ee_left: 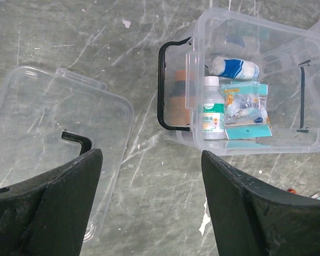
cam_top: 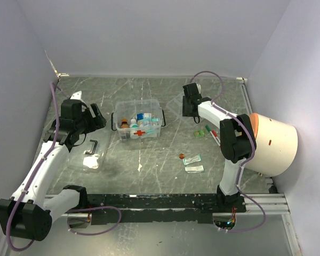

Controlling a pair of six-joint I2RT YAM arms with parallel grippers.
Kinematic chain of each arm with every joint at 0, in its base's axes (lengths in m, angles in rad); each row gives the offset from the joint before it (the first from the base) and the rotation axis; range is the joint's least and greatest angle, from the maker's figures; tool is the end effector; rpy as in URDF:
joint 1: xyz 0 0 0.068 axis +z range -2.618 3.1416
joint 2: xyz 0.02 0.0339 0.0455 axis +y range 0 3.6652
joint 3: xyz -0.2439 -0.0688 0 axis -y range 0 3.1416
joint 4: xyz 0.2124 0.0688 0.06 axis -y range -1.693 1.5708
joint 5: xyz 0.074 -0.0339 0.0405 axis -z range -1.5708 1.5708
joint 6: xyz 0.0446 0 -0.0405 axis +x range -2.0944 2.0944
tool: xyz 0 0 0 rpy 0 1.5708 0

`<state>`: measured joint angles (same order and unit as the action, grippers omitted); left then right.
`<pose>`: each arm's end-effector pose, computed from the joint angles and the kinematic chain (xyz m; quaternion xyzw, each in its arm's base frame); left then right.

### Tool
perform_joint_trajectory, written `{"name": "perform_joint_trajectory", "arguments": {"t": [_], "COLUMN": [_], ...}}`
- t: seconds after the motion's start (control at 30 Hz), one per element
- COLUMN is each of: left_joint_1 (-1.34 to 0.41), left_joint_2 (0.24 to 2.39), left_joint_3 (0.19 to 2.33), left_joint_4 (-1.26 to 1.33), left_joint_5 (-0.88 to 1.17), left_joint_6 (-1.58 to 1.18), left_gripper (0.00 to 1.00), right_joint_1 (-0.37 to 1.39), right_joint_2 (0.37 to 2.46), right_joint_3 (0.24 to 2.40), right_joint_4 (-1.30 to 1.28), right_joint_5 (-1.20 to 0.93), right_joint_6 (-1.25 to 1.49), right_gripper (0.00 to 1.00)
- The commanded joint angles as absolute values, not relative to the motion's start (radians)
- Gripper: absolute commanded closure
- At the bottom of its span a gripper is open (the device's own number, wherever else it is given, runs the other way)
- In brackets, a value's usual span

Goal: Organize the medicine kit

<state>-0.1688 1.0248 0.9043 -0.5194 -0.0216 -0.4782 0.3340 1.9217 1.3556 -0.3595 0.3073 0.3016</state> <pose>0.2038 -0.0338 0.2852 -0.1425 0.8822 -0.1335 0.4286 0.3685 0.1136 0.1862 0.0333 0.9379 -0.0400 0.3430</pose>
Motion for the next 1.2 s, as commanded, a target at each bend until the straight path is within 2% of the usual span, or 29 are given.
{"name": "perform_joint_trajectory", "arguments": {"t": [0.0, 0.2, 0.57, 0.83, 1.17], "left_joint_1": [-0.182, -0.187, -0.189, -0.189, -0.189], "left_joint_2": [1.004, 0.999, 0.990, 0.988, 0.987], "left_joint_3": [0.897, 0.896, 0.896, 0.896, 0.896], "left_joint_4": [-0.476, -0.478, -0.484, -0.485, -0.484], "left_joint_5": [-0.014, -0.018, -0.034, -0.037, -0.039], "left_joint_6": [-0.464, -0.465, -0.464, -0.464, -0.463], "left_gripper": [0.14, 0.14, 0.14, 0.14, 0.14], "right_joint_1": [0.328, 0.328, 0.343, 0.401, 0.501], "right_joint_2": [1.931, 1.925, 1.884, 1.849, 1.739], "right_joint_3": [1.342, 1.312, 1.215, 1.172, 1.051], "right_joint_4": [-0.386, -0.373, -0.236, -0.221, -0.173], "right_joint_5": [0.272, 0.170, -0.070, -0.122, -0.070], "right_joint_6": [0.314, 0.391, 0.530, 0.595, 0.809], "right_gripper": [0.53, 0.46, 0.42, 0.43, 0.44]}}
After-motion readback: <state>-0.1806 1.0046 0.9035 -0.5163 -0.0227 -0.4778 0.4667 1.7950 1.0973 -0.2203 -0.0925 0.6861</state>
